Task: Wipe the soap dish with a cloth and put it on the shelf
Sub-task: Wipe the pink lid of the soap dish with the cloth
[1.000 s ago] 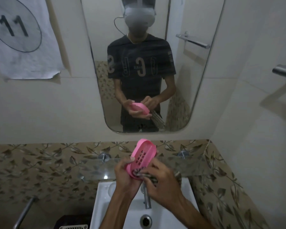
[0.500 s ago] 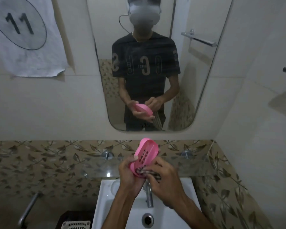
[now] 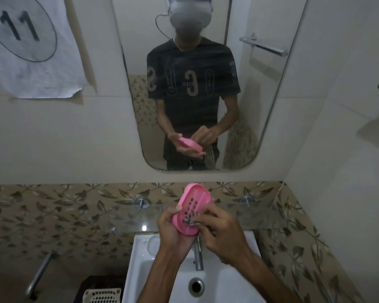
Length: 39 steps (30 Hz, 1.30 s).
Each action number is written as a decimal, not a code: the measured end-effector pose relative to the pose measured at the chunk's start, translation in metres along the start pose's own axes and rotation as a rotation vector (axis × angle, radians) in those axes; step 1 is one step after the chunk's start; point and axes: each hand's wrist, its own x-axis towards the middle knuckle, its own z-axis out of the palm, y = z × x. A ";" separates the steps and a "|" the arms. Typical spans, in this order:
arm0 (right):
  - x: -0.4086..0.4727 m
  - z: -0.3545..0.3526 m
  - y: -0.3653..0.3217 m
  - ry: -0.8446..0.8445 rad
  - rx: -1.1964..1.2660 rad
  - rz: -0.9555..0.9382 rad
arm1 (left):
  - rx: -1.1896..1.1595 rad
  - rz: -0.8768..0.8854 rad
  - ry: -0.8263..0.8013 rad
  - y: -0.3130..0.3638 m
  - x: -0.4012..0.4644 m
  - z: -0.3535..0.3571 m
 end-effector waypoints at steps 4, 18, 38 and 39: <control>0.006 -0.006 0.008 0.090 0.000 0.127 | -0.028 -0.021 0.007 -0.004 0.002 0.002; 0.007 -0.019 0.005 0.046 -0.026 0.183 | -0.019 -0.013 -0.025 -0.002 0.001 0.000; -0.018 0.009 -0.014 -0.038 0.103 0.425 | 0.023 0.061 0.077 -0.011 0.003 0.000; -0.020 0.011 -0.014 0.001 0.117 0.479 | 0.025 0.073 0.093 -0.012 0.003 0.001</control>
